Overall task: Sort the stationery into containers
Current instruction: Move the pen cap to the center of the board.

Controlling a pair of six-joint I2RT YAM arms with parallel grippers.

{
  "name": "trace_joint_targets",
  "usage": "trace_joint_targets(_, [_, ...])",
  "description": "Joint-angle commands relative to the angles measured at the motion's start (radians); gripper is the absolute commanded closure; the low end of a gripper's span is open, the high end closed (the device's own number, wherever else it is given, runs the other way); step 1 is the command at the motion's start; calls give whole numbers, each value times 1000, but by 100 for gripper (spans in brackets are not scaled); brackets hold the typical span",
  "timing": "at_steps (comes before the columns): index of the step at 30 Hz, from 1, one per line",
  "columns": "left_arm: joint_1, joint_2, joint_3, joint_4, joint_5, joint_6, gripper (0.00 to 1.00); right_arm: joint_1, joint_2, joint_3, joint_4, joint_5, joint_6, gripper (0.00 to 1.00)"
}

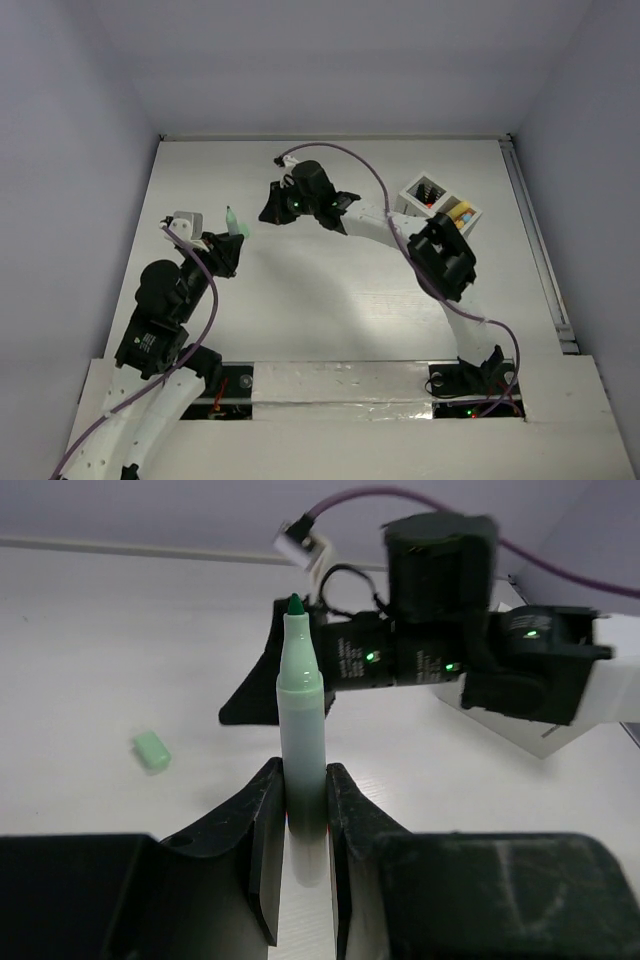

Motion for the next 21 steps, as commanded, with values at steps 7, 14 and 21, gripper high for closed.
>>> trace_joint_targets(7, [-25,-25,37,32,-37,17,100,52,276,353,-128,-160,33,93])
trace_joint_targets(14, [-34,-33,37,34,-35,20,100,61,433,490,-94,-167,137,89])
trace_joint_targets(21, [-34,-29,37,34,-32,20,100,70,526,579,-105,-90,165,89])
